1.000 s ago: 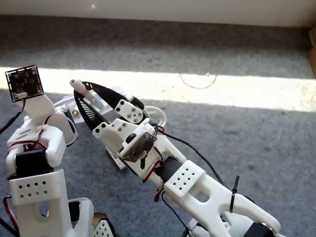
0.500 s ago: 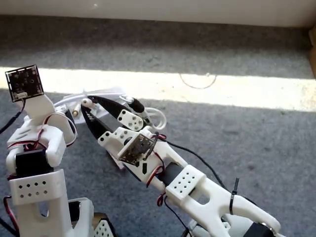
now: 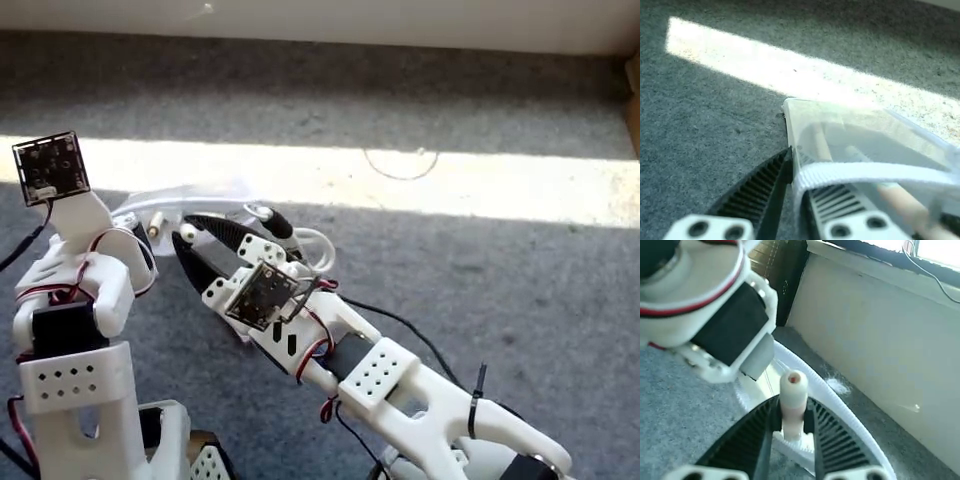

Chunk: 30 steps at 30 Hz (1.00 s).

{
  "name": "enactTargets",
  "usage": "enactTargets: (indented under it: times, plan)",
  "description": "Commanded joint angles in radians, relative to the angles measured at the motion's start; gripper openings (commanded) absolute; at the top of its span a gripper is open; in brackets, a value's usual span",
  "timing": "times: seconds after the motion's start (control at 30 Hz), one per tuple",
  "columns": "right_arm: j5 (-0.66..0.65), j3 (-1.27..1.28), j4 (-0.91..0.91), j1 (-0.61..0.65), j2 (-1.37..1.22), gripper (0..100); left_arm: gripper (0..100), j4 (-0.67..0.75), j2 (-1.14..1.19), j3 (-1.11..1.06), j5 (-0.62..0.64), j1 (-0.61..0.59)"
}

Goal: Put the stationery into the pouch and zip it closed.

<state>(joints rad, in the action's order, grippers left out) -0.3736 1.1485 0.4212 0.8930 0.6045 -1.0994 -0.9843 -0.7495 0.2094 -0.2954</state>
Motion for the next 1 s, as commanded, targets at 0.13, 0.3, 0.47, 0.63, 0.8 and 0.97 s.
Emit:
enactTargets:
  times: [0.13,0.3,0.47,0.63,0.8,0.97]
  plan:
    - [-0.012,-0.019,-0.050,-0.010,-0.004,1.1,1,0.020,-0.012,0.005,-0.009,-0.015]
    - [-0.012,-0.119,-0.191,-0.007,-0.004,1.1,1,0.021,-0.010,0.005,-0.009,-0.015]
    - [-0.017,-0.271,-0.420,-0.010,-0.013,1.1,1,0.021,-0.010,0.005,-0.009,-0.015]
    - [-0.164,-0.355,-0.533,-0.008,-0.015,0.8,1,0.021,-0.008,0.005,-0.009,-0.015]
    - [-0.209,-0.358,-0.539,-0.013,-0.010,0.5,1,0.021,-0.008,0.005,-0.009,-0.015]
    - [-0.262,-0.358,-0.542,-0.013,-0.007,0.5,1,0.021,-0.008,0.005,-0.009,-0.015]
